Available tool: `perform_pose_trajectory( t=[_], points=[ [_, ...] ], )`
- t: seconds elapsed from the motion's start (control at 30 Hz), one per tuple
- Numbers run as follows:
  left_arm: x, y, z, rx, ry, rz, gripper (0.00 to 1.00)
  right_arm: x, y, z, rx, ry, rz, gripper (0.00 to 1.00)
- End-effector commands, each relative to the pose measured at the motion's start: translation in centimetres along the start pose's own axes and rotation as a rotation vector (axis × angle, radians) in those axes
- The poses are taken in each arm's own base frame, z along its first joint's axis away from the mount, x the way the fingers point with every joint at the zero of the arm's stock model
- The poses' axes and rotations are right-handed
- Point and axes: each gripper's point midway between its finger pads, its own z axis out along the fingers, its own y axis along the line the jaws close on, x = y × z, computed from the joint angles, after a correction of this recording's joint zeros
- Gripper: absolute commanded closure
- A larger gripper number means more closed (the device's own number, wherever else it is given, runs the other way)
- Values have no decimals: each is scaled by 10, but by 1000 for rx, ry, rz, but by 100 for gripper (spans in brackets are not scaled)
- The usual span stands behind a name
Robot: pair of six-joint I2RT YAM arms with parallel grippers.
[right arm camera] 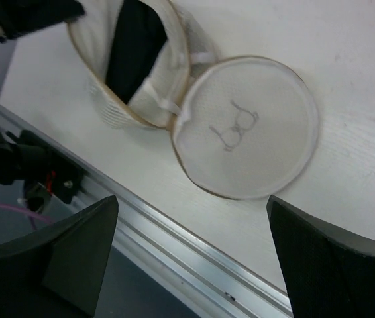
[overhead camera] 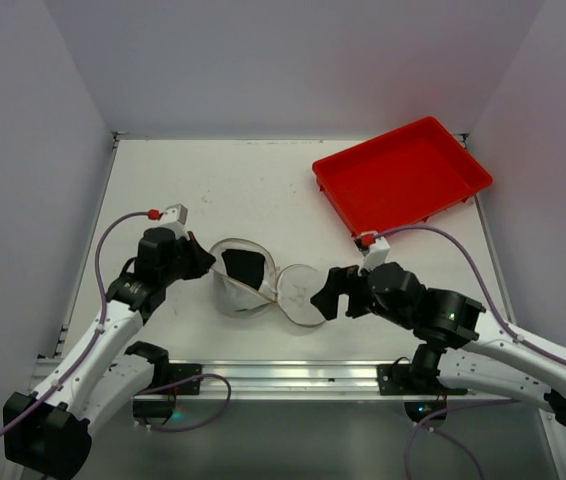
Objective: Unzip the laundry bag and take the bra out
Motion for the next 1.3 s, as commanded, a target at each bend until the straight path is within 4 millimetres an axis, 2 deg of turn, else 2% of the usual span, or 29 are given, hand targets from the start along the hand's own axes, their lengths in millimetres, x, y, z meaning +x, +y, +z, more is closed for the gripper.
perform_pose_trajectory(
  t=[0.0,0.03,0.07,0.1,0.13,0.17,0.2,0.23,0.27,0.3,0.47,0.5,0.63,0.73,0.8,1.0,1.17,1.27],
  points=[
    [-13,-14,-5,45,-8,57,100,-49,50,-5,-128,-85,-74,6],
    [-13,-13,-6,42,-2,58,100,-53,59,0,-144,-78,-89,8],
    [-12,-14,-6,45,1,59,100,-49,72,18,-155,-33,-97,10],
    [-13,-15,-6,48,3,58,100,-58,88,21,-187,-32,-92,13],
    [-13,-15,-5,50,2,58,100,-57,97,29,-202,-10,-71,16],
    [-13,-15,-5,49,1,60,100,-50,106,48,-209,30,-60,22],
    [-13,-14,-4,43,2,59,100,-54,118,54,-230,32,-32,23],
    [-13,-14,-3,40,4,59,100,-55,123,63,-235,37,-24,25],
    [-13,-13,-3,38,4,60,100,-49,127,81,-222,57,-21,28],
    [-13,-14,-3,39,8,60,100,-52,133,88,-222,55,-9,31],
    [-10,-14,-3,47,18,61,100,-48,132,138,-157,32,-2,40],
    [-9,-14,-3,49,19,61,100,-43,124,154,-103,31,-4,40],
    [-5,-13,-3,52,33,64,100,-34,111,180,-49,51,13,41],
    [-1,-11,-3,50,40,66,100,-37,110,187,-41,42,26,41],
    [1,-10,-2,48,44,65,100,-42,101,191,7,13,32,40],
    [7,-7,-1,45,60,65,100,-59,90,186,42,-33,69,39],
    [9,-9,0,58,69,58,100,-63,91,194,24,-14,83,40],
    [10,-9,0,62,73,59,100,-58,95,202,9,12,72,41]
  ],
)
